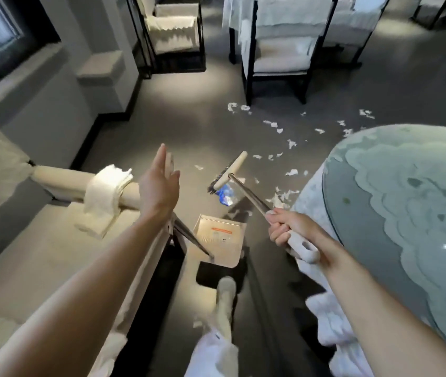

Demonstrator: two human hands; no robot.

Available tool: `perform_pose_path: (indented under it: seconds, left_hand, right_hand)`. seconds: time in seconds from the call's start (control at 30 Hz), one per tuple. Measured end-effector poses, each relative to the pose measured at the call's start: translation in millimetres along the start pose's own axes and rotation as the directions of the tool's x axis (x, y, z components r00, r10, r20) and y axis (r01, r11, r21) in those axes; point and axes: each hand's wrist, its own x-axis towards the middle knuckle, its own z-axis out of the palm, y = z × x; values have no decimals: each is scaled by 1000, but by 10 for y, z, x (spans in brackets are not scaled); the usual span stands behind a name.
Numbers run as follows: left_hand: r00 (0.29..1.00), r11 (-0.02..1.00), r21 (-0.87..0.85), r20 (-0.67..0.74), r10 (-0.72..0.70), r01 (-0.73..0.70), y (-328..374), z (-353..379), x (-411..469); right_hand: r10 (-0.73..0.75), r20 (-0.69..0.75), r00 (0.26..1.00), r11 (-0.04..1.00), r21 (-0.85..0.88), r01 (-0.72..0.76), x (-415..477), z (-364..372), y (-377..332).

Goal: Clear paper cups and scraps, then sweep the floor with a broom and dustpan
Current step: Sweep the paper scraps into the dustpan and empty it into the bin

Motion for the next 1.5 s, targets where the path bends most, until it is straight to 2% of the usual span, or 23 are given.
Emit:
perform_pose_path:
  seconds: [0.2,0.33,0.43,0.67,1.03,1.13,1.37,1.5]
  left_hand:
    - [999,998,-57,37,12,-10,244,929,1950]
    - [998,1000,-23,64,13,-11,560,1409,3138]
    - [997,1000,-13,71,14,-13,784,1853,3994]
    - [998,998,6,-38,-55,55,1065,3159,5952]
    - [982,987,3,-107,-158,160,1594,4715,8527]
    - [982,985,17,-84,-170,172,1589,5234,9266]
    - [984,982,55,10,-180,179,1614,6224,10776]
    - [975,976,56,62,-214,210,1651,6653,11477]
  right_hand:
    - [-12,-41,999,1000,-16,12,1560,61,-1516]
    - [-1,-50,999,999,-41,-1,2306,-5,-2471]
    - [-2,-84,996,1000,11,3,2975,-121,-3182]
    - [40,-91,995,997,-58,-45,4766,-553,-5013]
    - [91,-84,992,984,-146,-102,6832,-785,-7643]
    - [117,-53,992,978,-166,-124,7501,-861,-8237]
    - [133,-129,983,954,-252,-162,8925,-814,-9595]
    - [159,-97,983,936,-302,-181,9553,-829,-10318]
